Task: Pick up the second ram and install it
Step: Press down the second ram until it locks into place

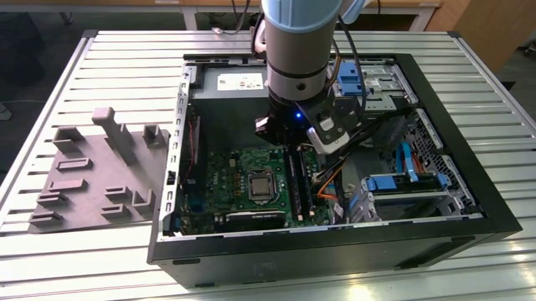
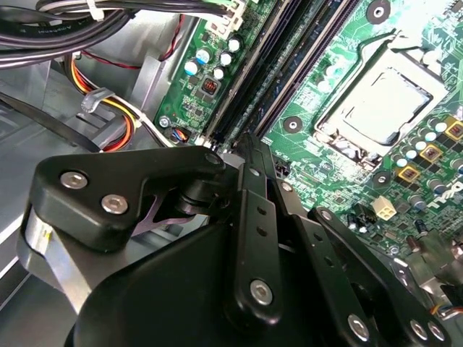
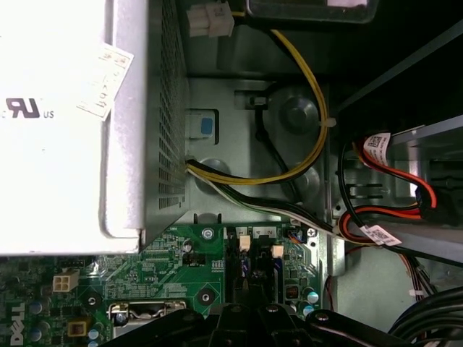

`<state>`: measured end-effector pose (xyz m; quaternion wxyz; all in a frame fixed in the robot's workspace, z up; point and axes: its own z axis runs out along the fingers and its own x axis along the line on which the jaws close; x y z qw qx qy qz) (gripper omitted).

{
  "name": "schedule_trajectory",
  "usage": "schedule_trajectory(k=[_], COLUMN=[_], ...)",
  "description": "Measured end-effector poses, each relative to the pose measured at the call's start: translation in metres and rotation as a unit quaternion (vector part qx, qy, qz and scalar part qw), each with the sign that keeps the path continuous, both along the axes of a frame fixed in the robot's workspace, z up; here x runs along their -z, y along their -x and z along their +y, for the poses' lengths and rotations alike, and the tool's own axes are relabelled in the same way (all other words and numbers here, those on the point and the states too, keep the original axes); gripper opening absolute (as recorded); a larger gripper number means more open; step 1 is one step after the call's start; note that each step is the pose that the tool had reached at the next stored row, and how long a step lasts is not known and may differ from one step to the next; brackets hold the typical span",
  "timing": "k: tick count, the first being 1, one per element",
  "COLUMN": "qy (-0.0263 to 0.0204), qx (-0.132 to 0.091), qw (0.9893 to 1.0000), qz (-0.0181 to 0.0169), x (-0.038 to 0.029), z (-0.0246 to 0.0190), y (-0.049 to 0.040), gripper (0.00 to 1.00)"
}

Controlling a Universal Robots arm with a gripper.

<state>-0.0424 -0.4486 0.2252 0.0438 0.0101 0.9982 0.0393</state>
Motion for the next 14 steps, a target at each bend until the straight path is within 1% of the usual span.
schedule_trajectory(k=[14], qy=[-0.0001], qx=[0.0], qw=[1.0], qz=[0.0], x=[0.0019], z=[0.0], y=[0.0], gripper=[0.11])
